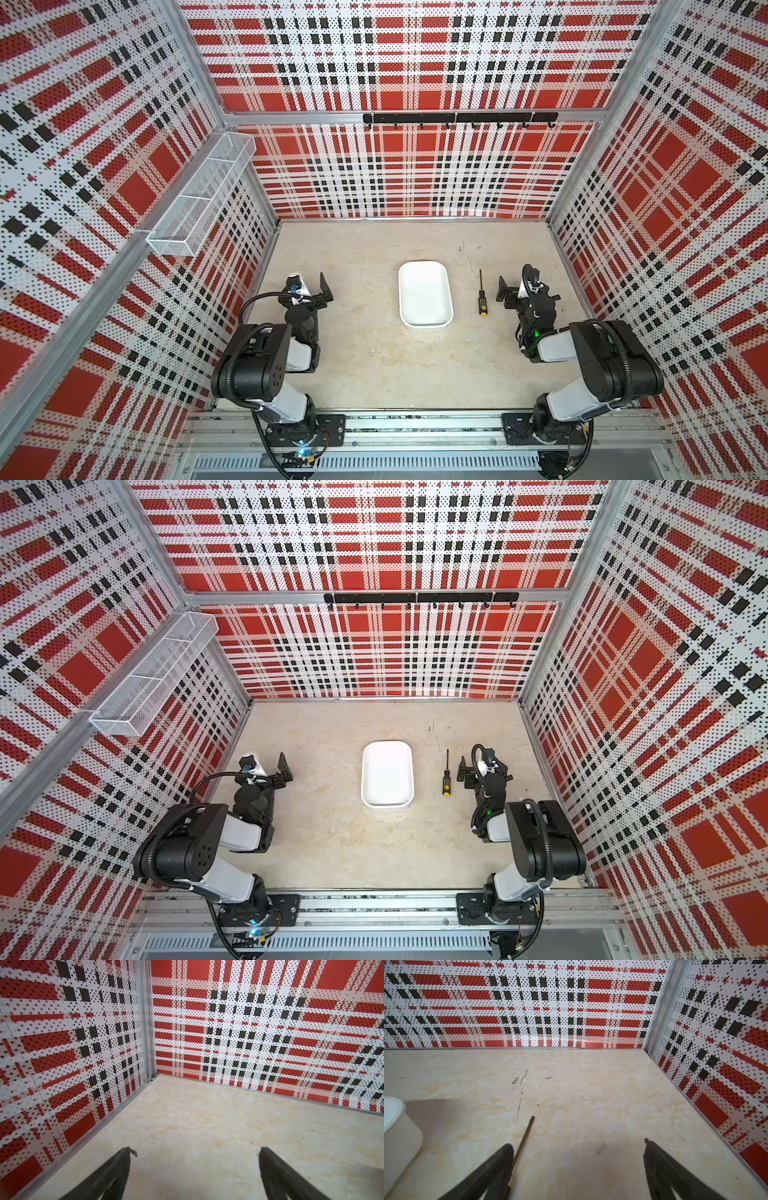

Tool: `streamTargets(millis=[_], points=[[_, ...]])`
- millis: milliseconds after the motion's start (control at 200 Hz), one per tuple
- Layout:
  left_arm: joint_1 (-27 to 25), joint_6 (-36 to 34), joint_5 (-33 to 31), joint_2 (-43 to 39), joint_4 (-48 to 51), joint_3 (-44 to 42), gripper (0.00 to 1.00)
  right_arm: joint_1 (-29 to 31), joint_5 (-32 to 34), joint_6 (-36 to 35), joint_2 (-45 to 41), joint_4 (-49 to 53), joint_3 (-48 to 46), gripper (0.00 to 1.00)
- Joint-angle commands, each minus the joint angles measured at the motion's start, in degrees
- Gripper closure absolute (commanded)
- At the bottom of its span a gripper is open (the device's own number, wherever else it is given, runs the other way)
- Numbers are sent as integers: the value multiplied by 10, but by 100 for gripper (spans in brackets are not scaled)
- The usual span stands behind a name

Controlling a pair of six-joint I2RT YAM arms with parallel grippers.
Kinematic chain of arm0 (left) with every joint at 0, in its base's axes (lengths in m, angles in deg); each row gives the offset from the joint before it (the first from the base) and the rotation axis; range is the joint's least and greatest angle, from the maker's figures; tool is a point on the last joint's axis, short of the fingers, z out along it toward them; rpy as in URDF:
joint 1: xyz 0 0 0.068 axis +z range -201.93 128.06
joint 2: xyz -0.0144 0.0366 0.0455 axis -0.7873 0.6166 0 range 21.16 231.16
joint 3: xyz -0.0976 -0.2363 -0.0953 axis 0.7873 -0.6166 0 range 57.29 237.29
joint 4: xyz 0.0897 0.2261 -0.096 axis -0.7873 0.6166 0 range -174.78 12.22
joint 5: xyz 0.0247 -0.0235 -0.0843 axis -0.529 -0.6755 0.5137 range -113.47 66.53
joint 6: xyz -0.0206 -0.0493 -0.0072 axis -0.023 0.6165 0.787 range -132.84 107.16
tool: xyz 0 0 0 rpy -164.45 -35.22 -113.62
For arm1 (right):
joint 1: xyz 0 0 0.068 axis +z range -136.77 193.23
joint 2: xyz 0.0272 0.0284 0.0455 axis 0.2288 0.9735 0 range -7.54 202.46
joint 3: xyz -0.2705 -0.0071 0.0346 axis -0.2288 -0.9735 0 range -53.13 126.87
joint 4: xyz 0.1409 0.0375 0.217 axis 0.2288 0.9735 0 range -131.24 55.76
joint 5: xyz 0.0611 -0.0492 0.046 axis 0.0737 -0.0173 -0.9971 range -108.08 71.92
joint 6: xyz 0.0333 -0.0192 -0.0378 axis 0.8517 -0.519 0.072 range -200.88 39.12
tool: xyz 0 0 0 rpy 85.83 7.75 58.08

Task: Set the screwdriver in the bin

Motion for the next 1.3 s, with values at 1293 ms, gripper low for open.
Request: streamTargets(millis=[1293], points=[[-55, 72, 167, -116, 277, 153, 2, -3, -66, 61, -137, 639, 287, 0]])
